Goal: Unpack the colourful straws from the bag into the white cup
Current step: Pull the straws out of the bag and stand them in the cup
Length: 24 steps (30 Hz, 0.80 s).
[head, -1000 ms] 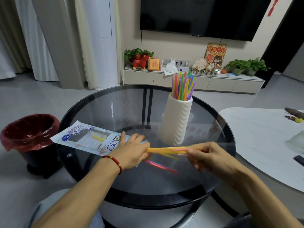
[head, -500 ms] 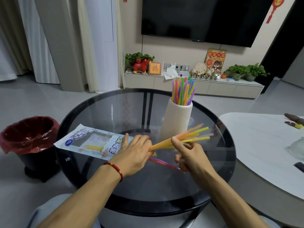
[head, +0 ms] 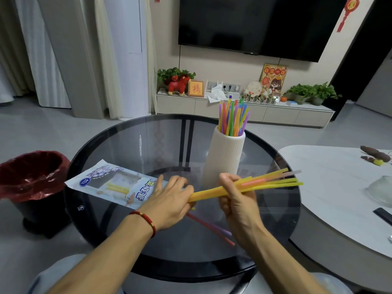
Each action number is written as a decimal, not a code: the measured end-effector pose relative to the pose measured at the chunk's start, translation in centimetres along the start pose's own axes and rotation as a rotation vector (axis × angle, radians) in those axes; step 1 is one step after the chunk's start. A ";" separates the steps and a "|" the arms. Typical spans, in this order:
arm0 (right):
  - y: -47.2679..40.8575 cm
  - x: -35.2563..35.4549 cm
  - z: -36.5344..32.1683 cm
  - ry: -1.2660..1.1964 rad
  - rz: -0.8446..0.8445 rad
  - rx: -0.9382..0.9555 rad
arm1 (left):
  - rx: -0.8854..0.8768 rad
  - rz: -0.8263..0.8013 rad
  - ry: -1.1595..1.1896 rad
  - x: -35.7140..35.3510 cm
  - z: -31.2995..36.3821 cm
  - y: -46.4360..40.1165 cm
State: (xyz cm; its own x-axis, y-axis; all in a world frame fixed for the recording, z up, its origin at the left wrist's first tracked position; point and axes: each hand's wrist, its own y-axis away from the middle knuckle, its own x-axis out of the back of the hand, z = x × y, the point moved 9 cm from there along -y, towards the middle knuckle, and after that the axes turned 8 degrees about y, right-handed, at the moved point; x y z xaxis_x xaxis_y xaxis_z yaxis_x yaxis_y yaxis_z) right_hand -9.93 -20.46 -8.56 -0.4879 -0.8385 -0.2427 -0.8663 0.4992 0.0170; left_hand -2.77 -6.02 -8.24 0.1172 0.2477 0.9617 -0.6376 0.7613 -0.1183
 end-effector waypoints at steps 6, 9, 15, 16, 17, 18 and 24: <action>-0.2 0.2 -0.7 0.375 0.062 0.039 | 0.011 -0.034 0.038 -1.1 -0.2 -0.2; -1.0 3.0 -7.2 0.667 0.119 0.231 | 0.063 -0.111 0.043 -2.2 -1.3 -0.2; -2.5 3.8 -13.7 1.098 0.160 0.434 | 0.102 -0.053 0.015 -1.9 -1.6 -1.0; -2.8 3.5 -13.2 1.142 0.139 0.439 | 0.109 -0.051 0.012 -1.9 -1.7 -1.0; -2.9 3.2 -12.3 1.183 0.117 0.434 | 0.115 -0.047 0.013 -1.9 -1.7 -1.0; -3.1 3.0 -11.1 1.206 0.100 0.419 | 0.119 -0.041 0.015 -1.9 -1.7 -1.0; -3.9 3.4 -6.8 1.268 0.021 0.402 | 0.117 -0.036 0.031 -1.7 -1.5 -0.7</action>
State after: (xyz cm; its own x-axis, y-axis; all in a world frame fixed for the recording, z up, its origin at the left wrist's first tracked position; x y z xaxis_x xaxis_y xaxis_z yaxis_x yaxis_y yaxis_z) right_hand -8.92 -26.74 -2.88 -0.4516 -0.3426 0.8238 -0.8731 0.3597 -0.3291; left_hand -1.32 -6.09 -10.17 0.1643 0.2412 0.9565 -0.7170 0.6951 -0.0521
